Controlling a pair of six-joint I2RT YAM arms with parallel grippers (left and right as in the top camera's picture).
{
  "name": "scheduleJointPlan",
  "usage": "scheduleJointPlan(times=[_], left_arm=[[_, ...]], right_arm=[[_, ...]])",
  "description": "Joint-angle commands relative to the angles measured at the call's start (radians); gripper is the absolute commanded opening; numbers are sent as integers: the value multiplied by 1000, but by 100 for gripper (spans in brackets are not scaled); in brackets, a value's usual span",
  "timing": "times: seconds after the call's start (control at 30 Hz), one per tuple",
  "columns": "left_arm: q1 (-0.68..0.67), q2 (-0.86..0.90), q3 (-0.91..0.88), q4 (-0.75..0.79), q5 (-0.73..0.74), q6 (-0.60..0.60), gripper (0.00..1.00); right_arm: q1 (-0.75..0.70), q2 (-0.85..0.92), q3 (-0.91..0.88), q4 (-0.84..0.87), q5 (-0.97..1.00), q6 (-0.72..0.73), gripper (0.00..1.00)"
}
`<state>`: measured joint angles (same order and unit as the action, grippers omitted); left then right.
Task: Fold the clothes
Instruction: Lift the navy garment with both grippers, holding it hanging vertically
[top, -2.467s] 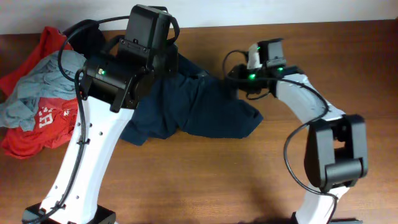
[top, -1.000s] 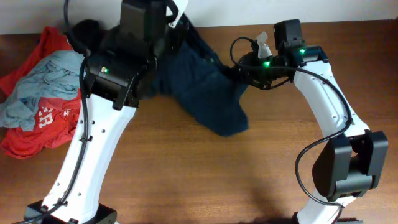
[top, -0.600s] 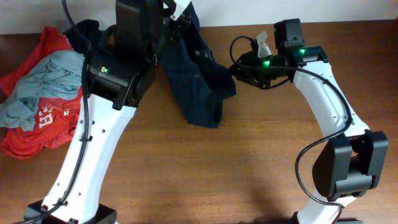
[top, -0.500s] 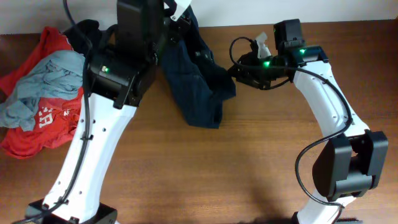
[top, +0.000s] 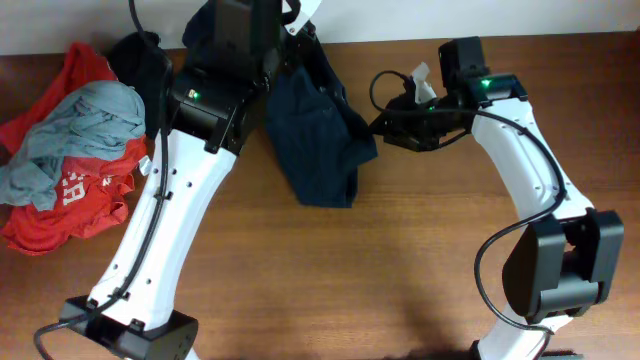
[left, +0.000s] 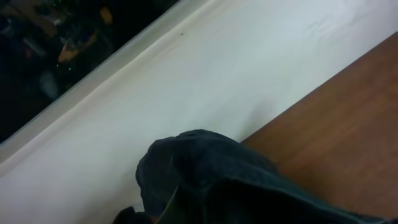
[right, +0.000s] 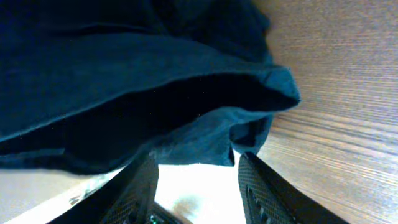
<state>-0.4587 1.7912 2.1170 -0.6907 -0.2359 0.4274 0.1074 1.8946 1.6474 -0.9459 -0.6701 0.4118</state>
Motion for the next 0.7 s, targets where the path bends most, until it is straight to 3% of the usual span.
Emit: scheduleJointPlan(times=[0.0, 0.67], left_arm=[[-3, -5, 18, 18, 3, 17, 1], [-3, -5, 18, 21, 0, 16, 1]], right_arm=[[-2, 27, -17, 13, 21, 7, 46], [45, 140, -28, 68, 53, 162, 46]])
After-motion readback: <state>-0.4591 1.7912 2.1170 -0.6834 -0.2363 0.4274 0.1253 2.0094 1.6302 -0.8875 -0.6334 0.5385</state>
